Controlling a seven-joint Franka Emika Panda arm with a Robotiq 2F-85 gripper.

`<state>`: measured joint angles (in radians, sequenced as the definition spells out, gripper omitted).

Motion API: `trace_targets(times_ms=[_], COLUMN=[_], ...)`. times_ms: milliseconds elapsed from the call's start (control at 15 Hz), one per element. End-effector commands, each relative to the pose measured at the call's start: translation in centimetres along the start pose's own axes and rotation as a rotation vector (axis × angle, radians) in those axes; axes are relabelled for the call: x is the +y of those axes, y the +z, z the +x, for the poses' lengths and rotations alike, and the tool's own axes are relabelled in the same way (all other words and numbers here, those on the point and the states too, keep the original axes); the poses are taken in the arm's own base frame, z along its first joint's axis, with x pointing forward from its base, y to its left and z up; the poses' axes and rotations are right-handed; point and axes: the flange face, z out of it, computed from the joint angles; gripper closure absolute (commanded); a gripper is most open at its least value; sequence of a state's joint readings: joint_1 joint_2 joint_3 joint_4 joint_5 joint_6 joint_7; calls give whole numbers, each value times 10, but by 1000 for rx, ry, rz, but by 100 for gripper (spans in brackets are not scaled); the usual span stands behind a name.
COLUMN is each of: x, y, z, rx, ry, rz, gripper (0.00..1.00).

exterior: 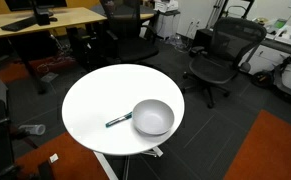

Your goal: Move the marker to the left

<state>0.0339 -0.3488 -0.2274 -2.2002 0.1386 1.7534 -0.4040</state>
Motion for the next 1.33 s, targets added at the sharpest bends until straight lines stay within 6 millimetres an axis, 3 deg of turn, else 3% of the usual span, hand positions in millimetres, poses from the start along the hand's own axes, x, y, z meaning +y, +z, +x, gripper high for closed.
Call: trace_targets(times_ms=[0,333,667,1267], x=[0,0,0,8], y=[-1,-1,12,71], z=[0,0,5,12], rx=[-1,-1,62,156], ry=[0,0,47,206], rz=[0,0,-46,-157], gripper=[0,0,0,0])
